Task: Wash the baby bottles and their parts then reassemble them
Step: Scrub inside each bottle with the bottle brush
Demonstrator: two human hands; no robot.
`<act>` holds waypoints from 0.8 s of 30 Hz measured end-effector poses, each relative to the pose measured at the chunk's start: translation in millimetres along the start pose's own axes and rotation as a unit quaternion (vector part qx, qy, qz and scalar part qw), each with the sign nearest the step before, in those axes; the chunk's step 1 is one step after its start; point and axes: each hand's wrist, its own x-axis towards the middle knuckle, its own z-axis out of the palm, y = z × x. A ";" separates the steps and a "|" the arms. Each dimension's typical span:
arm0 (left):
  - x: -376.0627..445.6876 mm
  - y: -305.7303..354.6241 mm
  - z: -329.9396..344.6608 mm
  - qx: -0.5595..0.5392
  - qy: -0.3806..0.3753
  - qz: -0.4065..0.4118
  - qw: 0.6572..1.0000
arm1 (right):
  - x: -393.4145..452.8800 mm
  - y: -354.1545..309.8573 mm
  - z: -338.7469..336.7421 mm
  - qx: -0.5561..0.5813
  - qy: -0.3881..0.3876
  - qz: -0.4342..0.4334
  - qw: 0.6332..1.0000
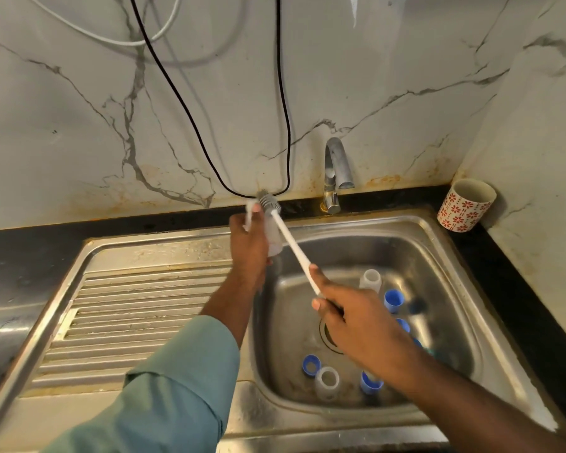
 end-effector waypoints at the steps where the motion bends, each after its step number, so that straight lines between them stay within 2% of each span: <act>1: -1.9 -1.7 3.2 0.002 -0.004 -0.006 1.000 | 7.3 1.7 -0.1 0.010 0.013 0.000 1.000; 4: 9.0 8.0 -4.1 -0.072 0.065 -0.050 0.994 | -1.3 2.2 -1.0 0.014 -0.028 -0.008 0.999; 6: 19.9 9.8 -11.7 -0.096 0.105 -0.046 0.989 | -17.2 -1.6 0.2 0.004 -0.065 -0.016 0.998; 9: 11.9 5.7 1.1 -0.018 0.059 -0.002 0.998 | 2.2 -0.2 1.0 0.014 -0.010 -0.013 1.000; 11: 7.0 4.8 9.8 -0.009 0.047 0.001 0.999 | 16.4 0.5 1.3 0.013 0.008 -0.005 1.000; 15: 22.1 13.6 -3.5 -0.107 0.095 -0.058 0.988 | -11.2 8.8 2.5 0.010 -0.048 -0.027 0.998; 16: 21.8 12.6 -4.1 -0.100 0.094 -0.053 0.989 | -16.4 8.8 3.1 0.008 -0.060 -0.032 0.998; 18: 12.2 7.6 4.8 -0.049 0.062 -0.025 0.997 | -1.9 10.0 4.4 0.015 -0.033 -0.032 0.999; 20: 5.2 3.3 14.8 -0.042 0.043 -0.017 0.998 | 19.1 7.3 3.9 0.003 -0.002 -0.023 1.000; 24: 23.1 18.3 1.0 -0.113 0.093 -0.034 0.989 | -1.0 8.8 1.4 -0.021 -0.043 -0.023 0.999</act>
